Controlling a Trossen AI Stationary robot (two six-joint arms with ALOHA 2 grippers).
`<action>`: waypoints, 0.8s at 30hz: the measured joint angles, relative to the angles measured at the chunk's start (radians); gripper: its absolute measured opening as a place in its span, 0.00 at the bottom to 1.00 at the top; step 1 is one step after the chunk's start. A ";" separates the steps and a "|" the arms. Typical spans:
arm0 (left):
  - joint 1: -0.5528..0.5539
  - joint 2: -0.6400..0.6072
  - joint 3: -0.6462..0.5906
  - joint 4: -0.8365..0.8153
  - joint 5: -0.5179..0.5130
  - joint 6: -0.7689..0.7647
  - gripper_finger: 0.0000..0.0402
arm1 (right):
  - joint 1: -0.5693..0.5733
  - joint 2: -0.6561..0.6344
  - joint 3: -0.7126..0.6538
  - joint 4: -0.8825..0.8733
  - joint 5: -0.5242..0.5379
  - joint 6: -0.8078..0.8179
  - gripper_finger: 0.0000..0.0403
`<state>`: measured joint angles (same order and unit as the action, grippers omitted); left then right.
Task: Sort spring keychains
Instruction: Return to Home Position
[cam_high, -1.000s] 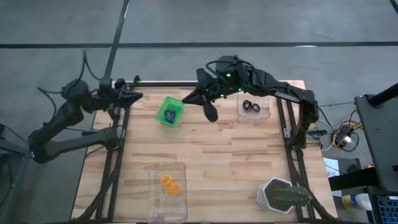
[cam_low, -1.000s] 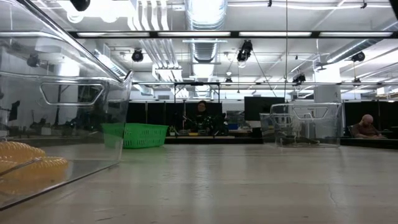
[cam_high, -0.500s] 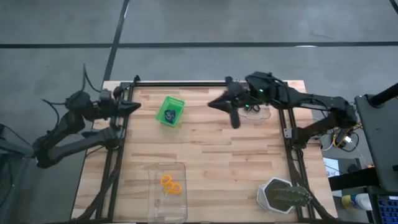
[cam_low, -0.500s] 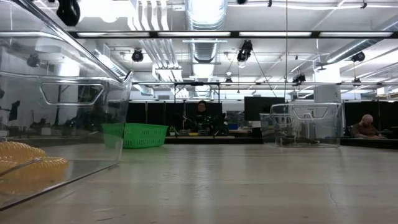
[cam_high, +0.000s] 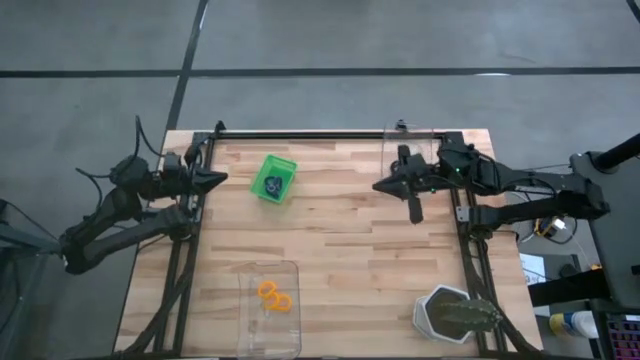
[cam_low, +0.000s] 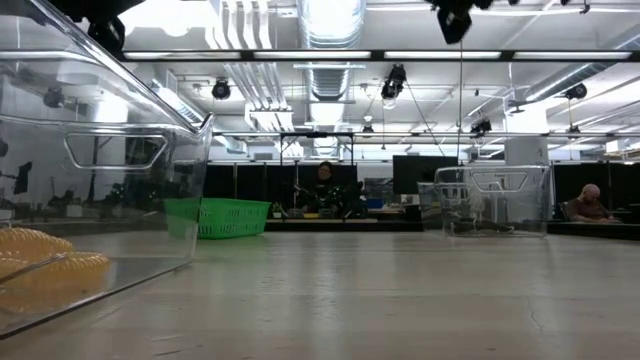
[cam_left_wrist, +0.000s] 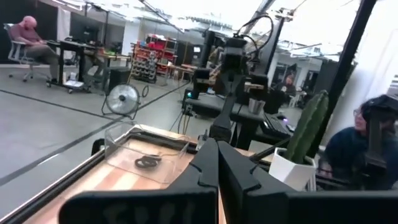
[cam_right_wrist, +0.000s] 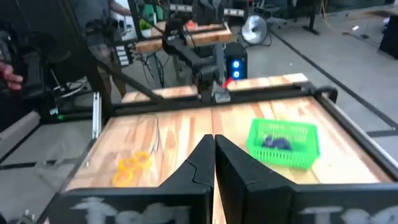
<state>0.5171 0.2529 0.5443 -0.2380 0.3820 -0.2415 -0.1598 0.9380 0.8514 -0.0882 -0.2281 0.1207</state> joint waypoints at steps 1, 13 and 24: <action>0.000 -0.008 -0.008 0.000 0.007 0.005 0.00 | 0.000 -0.018 -0.028 -0.003 0.000 0.004 0.02; 0.000 -0.148 -0.152 -0.004 0.049 -0.010 0.00 | 0.001 -0.206 -0.346 0.173 0.035 0.104 0.02; -0.002 -0.238 -0.209 0.059 0.188 -0.040 0.00 | 0.000 -0.420 -0.667 0.607 -0.019 0.163 0.02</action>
<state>0.5152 0.0146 0.3352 -0.1789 0.5698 -0.2813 -0.1596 0.5181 0.1847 0.5192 -0.2468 0.2837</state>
